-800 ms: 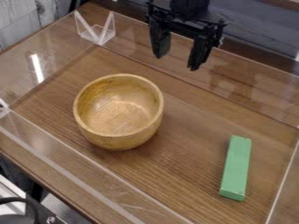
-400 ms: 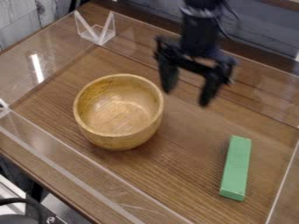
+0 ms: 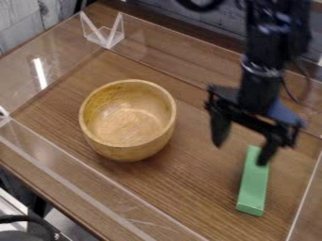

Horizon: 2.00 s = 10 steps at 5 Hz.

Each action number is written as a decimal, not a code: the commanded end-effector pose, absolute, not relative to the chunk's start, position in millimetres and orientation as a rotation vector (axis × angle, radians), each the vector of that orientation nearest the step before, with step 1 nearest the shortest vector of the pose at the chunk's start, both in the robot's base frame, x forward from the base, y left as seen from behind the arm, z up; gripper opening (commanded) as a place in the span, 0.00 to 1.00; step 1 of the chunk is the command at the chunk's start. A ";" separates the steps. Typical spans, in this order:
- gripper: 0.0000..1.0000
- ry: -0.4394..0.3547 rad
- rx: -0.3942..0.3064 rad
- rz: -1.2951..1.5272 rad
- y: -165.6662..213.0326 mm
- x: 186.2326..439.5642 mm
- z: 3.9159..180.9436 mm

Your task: Put the green block in the brown bowl

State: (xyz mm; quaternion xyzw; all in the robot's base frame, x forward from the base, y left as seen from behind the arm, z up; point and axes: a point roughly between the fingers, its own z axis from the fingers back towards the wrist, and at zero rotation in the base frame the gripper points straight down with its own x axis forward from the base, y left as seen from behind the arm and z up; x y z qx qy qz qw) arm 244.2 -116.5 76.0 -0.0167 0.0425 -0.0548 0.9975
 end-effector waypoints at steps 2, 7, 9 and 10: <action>1.00 0.011 -0.067 -0.112 -138.8 241.3 65.1; 0.00 -0.010 -0.092 -0.099 -135.7 245.5 39.9; 0.00 0.004 -0.109 -0.079 -135.8 240.9 57.9; 0.00 0.007 -0.117 -0.069 -134.6 239.5 69.2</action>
